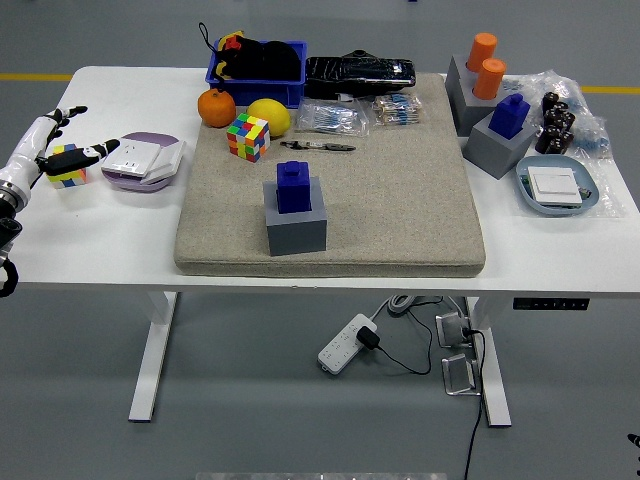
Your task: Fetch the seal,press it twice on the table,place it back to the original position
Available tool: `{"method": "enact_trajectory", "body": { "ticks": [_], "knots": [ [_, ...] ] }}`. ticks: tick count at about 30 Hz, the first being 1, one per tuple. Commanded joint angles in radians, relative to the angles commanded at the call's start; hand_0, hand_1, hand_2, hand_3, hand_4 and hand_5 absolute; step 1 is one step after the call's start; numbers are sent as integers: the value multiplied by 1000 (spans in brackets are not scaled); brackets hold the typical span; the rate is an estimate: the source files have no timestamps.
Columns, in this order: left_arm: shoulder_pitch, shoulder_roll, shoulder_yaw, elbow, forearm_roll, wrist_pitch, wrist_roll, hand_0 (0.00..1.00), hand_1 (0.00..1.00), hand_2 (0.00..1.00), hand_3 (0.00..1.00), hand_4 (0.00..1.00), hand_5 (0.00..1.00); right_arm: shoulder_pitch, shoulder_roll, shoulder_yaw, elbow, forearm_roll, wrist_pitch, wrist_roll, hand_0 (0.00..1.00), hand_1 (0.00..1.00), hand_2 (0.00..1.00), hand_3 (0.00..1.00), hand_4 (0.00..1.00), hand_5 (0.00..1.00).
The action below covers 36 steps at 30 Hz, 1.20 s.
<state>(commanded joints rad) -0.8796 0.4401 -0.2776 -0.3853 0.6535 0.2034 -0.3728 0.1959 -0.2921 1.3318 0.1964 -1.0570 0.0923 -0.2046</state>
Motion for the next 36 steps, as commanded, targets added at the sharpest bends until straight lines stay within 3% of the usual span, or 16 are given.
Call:
{"method": "enact_trajectory", "body": {
  "ticks": [26,27,36],
  "knots": [
    [-17,-3,4,-2,2,3,2,923,960,950,911,895,481,16,5,13,-7,-32,-9,-7,847,747,717,726,801,575],
    [-17,-4,4,-3,2,3,2,917,919,898,902,895,467,16,5,13,-7,-32,-10,-7,847,746,716,721,796,574],
    [-22,-6,6,-14,3,7,-2,894,879,854,873,890,446,6,8,35,-16,-49,-5,-11,845,745,716,718,786,568]
  ]
}}
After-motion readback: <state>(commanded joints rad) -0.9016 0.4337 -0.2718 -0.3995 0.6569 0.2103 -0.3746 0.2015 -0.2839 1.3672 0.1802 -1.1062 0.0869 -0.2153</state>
